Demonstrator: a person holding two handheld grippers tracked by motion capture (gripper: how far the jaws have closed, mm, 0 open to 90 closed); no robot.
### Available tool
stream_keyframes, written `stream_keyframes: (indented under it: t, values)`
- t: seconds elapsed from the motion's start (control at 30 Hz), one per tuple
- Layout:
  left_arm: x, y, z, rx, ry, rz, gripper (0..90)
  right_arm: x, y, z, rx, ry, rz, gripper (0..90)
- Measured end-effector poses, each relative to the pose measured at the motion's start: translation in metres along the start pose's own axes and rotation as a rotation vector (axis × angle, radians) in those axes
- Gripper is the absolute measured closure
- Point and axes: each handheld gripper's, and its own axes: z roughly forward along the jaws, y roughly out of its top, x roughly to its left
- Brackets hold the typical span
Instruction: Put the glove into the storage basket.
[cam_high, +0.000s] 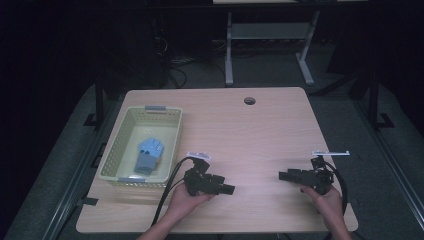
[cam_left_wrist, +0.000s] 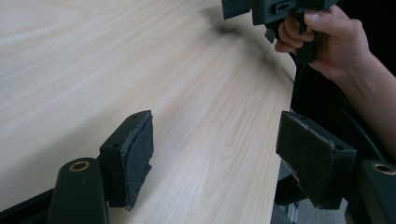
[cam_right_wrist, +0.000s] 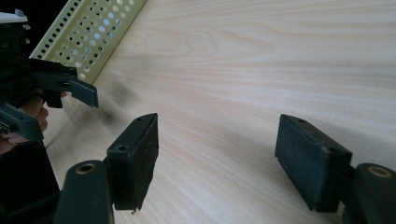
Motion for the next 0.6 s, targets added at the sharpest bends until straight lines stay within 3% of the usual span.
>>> stream_keyframes:
  t: [0.17, 0.37, 0.47, 0.6]
  values:
    - [-0.004, -0.009, 0.002, 0.000, -0.023, 0.011, 27.4, 0.004, -0.004, 0.002, 0.005, 0.001, -0.029, 28.6]
    - [-0.007, -0.018, 0.001, -0.006, -0.018, 0.049, 27.3, 0.010, -0.010, 0.005, 0.001, 0.012, -0.056, 28.5]
    - [-0.010, -0.022, 0.001, 0.001, 0.016, 0.087, 27.1, 0.012, -0.012, 0.006, -0.001, 0.018, -0.074, 27.6]
    - [-0.009, -0.029, 0.002, 0.024, 0.025, 0.095, 27.1, 0.015, -0.014, 0.007, 0.006, 0.014, -0.085, 26.8]
